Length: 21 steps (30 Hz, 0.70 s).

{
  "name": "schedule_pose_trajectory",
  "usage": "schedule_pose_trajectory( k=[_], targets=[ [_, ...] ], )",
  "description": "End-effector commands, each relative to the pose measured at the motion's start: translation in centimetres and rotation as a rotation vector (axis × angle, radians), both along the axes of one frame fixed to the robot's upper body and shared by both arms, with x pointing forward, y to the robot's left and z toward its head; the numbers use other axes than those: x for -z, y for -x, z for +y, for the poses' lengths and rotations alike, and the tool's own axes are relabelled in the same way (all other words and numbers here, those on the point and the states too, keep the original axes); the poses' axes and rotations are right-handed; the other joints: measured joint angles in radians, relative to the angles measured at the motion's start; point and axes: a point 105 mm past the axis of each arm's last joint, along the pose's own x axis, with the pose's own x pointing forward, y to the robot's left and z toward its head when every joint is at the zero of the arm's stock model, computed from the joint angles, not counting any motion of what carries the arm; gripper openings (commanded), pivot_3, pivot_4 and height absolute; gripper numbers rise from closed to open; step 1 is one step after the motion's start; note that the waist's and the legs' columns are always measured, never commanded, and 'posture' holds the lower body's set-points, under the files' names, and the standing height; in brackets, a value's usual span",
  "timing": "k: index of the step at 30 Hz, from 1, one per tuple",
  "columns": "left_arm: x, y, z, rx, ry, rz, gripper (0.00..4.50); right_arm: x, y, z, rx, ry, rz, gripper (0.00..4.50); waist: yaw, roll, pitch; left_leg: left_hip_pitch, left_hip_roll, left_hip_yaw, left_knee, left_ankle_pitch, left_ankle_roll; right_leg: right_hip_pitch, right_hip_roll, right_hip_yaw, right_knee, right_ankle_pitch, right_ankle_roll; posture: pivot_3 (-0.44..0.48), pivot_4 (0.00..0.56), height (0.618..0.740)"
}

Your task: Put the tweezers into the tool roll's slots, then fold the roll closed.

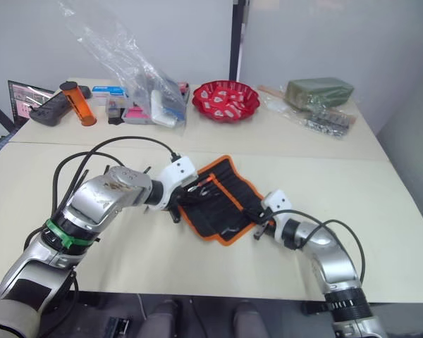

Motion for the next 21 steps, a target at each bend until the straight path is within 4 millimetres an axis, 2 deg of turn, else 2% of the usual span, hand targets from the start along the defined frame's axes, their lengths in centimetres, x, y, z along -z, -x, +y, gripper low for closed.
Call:
schedule_pose_trajectory(
  k=[1,14,21],
  targets=[
    [-0.7,-0.5,0.5,-0.006,0.0,-0.051,0.0,2.1,0.5,-0.8,0.023,0.033,0.088,0.03,0.0,0.0,0.0,0.0,0.0,0.0,0.0,0.0,0.0,0.0,0.0,0.0,0.0,0.0,0.0,0.0,0.15,0.74],
    [0.3,-1.4,-0.7,0.039,-0.009,-0.063,0.0,1.6,0.4,-1.0,0.027,0.028,0.083,0.03,0.002,0.0,0.0,0.0,0.0,0.0,0.0,0.0,0.0,0.0,0.0,0.0,0.0,0.0,0.0,0.0,0.15,0.74],
    [0.1,-1.9,-1.6,0.053,0.011,-0.068,0.0,1.8,0.6,-0.9,0.029,0.028,0.089,0.03,0.004,0.0,0.0,0.0,0.0,0.0,0.0,0.0,0.0,0.0,0.0,0.0,0.0,0.0,0.0,0.0,0.15,0.74]
  ],
)
